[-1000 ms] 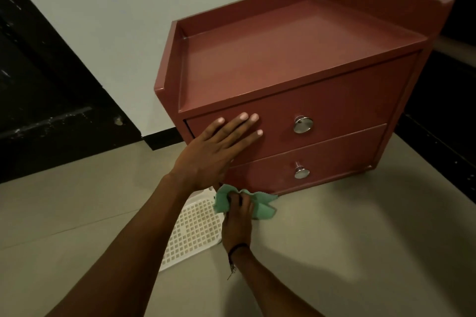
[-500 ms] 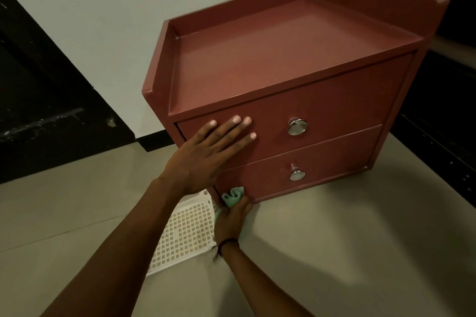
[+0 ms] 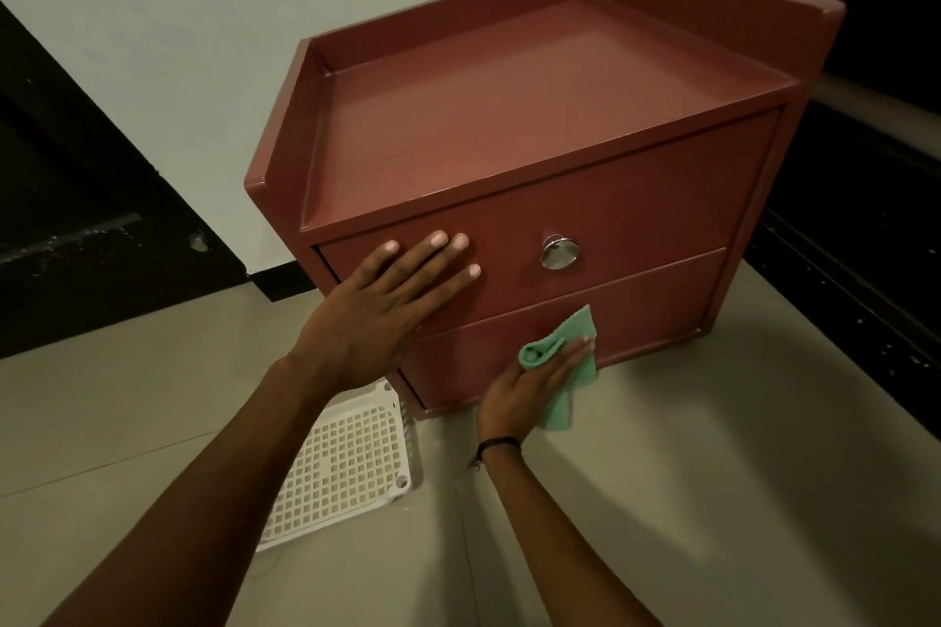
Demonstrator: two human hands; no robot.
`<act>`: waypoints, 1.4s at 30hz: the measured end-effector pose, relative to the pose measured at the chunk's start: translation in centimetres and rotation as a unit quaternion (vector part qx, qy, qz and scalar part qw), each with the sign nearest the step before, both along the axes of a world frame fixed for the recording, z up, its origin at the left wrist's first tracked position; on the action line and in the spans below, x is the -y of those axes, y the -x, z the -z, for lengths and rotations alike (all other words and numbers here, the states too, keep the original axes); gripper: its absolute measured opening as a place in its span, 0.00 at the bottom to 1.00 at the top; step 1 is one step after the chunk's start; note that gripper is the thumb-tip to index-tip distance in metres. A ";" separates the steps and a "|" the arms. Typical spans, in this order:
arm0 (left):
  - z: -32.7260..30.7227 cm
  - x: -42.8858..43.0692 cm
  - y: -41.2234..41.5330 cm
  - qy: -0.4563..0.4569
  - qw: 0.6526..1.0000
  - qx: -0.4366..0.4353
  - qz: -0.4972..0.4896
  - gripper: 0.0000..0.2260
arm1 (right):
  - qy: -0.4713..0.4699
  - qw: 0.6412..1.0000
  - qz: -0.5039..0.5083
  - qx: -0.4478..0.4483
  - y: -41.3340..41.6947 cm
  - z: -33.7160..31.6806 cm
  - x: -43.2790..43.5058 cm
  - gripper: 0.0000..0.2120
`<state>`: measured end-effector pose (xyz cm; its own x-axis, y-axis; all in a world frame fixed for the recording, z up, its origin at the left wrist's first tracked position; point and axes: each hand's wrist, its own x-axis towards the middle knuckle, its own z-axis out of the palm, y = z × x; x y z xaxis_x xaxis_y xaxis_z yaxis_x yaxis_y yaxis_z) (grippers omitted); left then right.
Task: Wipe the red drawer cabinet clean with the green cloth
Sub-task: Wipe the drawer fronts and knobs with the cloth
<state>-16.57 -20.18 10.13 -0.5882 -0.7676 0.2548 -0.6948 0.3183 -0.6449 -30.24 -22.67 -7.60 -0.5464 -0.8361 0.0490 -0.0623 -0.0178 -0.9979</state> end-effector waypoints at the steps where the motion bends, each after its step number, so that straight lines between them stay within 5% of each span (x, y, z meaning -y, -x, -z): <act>1: 0.0 -0.1 0.0 -0.004 1.000 0.000 -0.001 0.36 | 0.000 0.999 -0.020 -0.039 0.0 0.2 -0.1 0.38; 3: -0.1 -0.1 -0.1 -0.014 1.000 0.000 0.000 0.36 | 0.007 1.000 -0.014 -0.014 -0.1 -0.4 0.4 0.37; 5: -0.1 -0.2 -0.1 -0.013 1.000 -0.001 0.000 0.37 | -0.046 0.987 0.060 0.144 0.0 -2.9 2.7 0.34; 7: -0.3 -0.2 0.1 -0.017 1.000 -0.008 0.000 0.39 | -0.151 0.928 0.130 0.315 0.9 -5.3 5.8 0.30; 8: -0.5 -0.4 0.2 -0.020 1.000 -0.011 -0.005 0.41 | -0.189 0.913 0.148 0.329 1.0 -6.0 6.5 0.29; 13: -0.4 -0.6 0.2 -0.027 1.000 -0.008 -0.011 0.41 | -0.021 0.999 0.020 -0.023 -1.8 -2.6 0.1 0.32; 16: -0.3 -0.2 0.2 -0.019 1.000 -0.002 -0.008 0.37 | -0.013 0.997 -0.031 -0.065 -1.3 -0.6 0.0 0.32; 20: -0.3 -0.5 0.1 -0.019 1.000 -0.001 -0.010 0.36 | -0.017 0.989 0.057 0.135 -0.8 -4.4 1.7 0.28; 25: -1.3 -0.9 0.2 -0.046 0.999 -0.016 -0.011 0.41 | -0.140 0.901 0.152 0.382 1.2 -7.0 5.8 0.27; 27: -1.5 -1.0 0.2 -0.051 0.998 -0.015 -0.020 0.41 | -0.094 0.951 0.128 0.264 0.5 -6.2 4.2 0.27; 29: -1.3 -1.0 0.2 -0.048 0.999 -0.010 -0.023 0.39 | -0.003 0.999 0.051 0.011 0.4 -2.7 1.5 0.29; 30: -1.2 -0.9 0.2 -0.044 0.999 -0.008 -0.022 0.37 | 0.025 0.996 -0.002 -0.087 0.7 -1.1 0.7 0.31; 32: -1.0 -0.7 0.2 -0.038 0.999 -0.006 -0.020 0.35 | 0.051 0.990 -0.056 -0.121 1.8 0.5 1.1 0.32; 35: -0.7 -0.7 0.3 -0.029 0.999 -0.003 -0.021 0.34 | -0.013 0.988 0.046 0.148 2.1 -2.7 3.4 0.28; 38: -0.8 -0.9 0.4 -0.029 0.999 -0.004 -0.021 0.34 | -0.171 0.875 0.184 0.413 2.8 -6.4 6.6 0.24; 40: -1.3 -1.0 0.3 -0.036 0.999 -0.006 -0.024 0.36 | -0.222 0.871 0.148 0.413 2.0 -8.0 5.9 0.27; 42: -1.4 -1.0 0.4 -0.039 0.999 -0.004 -0.019 0.34 | -0.144 0.945 0.095 0.279 -0.7 -7.8 3.0 0.28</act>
